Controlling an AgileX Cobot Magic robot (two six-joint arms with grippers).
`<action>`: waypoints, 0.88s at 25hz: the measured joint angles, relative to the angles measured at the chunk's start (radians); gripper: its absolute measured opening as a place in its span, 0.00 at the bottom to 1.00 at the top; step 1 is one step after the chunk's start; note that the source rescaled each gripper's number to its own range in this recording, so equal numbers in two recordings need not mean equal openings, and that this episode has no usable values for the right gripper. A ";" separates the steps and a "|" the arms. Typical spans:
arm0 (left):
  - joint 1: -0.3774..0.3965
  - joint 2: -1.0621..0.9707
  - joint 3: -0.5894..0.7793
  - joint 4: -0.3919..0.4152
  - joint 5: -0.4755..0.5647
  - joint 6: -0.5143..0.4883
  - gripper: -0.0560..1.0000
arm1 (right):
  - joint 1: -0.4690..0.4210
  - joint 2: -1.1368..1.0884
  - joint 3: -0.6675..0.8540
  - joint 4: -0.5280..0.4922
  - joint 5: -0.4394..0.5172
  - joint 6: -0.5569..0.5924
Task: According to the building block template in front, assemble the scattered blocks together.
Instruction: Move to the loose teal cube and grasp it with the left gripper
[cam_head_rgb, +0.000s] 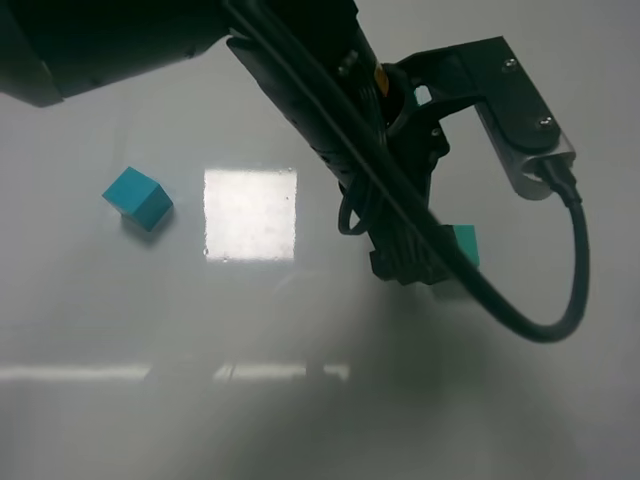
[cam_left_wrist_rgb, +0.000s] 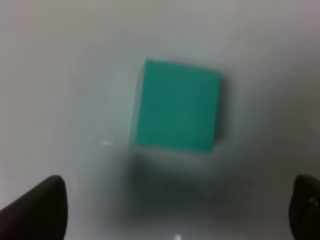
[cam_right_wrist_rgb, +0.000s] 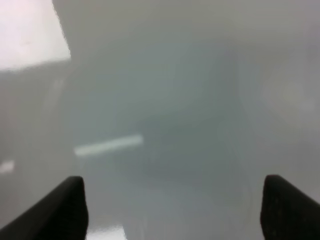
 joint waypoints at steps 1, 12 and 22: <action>-0.002 0.006 -0.001 -0.001 -0.015 0.004 1.00 | 0.000 0.000 0.000 0.000 0.000 0.000; -0.005 0.091 -0.001 -0.002 -0.087 0.028 0.99 | 0.000 0.000 0.000 0.000 0.000 0.000; -0.005 0.104 -0.001 0.014 -0.102 0.033 0.48 | 0.000 0.000 0.000 0.000 0.000 0.000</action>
